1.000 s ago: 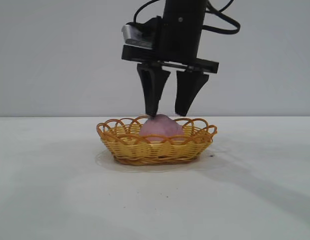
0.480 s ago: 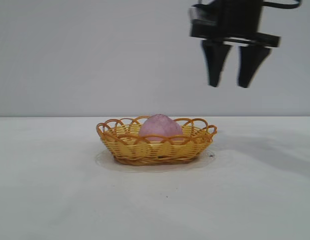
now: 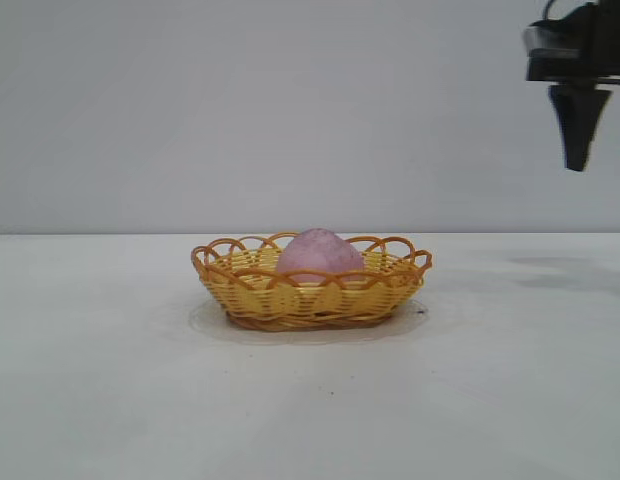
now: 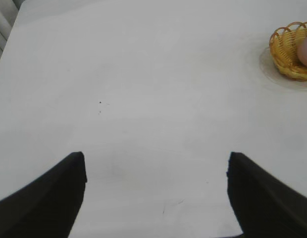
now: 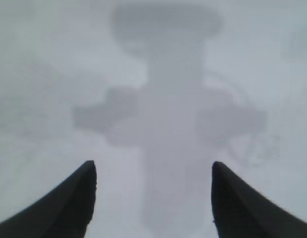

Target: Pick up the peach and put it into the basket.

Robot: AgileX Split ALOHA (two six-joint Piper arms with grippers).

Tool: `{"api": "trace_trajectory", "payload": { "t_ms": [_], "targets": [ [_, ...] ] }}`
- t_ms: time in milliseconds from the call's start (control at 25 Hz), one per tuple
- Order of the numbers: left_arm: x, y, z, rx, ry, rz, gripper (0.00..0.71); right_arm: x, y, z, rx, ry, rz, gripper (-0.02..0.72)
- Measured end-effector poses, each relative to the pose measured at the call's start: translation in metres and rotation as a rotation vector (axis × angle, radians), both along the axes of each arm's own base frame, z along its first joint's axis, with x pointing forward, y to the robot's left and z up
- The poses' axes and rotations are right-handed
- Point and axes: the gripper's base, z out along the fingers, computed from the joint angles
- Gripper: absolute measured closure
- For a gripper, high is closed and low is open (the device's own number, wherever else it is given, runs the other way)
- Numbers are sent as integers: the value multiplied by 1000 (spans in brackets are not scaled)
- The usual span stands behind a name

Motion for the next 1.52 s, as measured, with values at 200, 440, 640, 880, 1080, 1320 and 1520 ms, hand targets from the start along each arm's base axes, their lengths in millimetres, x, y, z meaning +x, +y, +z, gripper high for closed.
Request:
{"api": "trace_trajectory", "payload": {
  "t_ms": [200,440,640,880,1080,1320,1520],
  "targets": [
    [0,0,0,0,0,0,191,-10,-21,34,-1,-74,-52,277],
    [0,0,0,0,0,0,191,-48,-20,94,31,-198,-64,277],
    [0,0,0,0,0,0,191,-103,-16,125,49,-243,-64,277],
    [0,0,0,0,0,0,191,-183,-12,142,45,-292,-62,277],
    [0,0,0,0,0,0,191,-252,-9,139,43,-342,-60,277],
    [0,0,0,0,0,0,191,-332,-5,113,43,-437,-62,277],
    [0,0,0,0,0,0,191,-381,-2,82,52,-523,-59,277]
  ]
}}
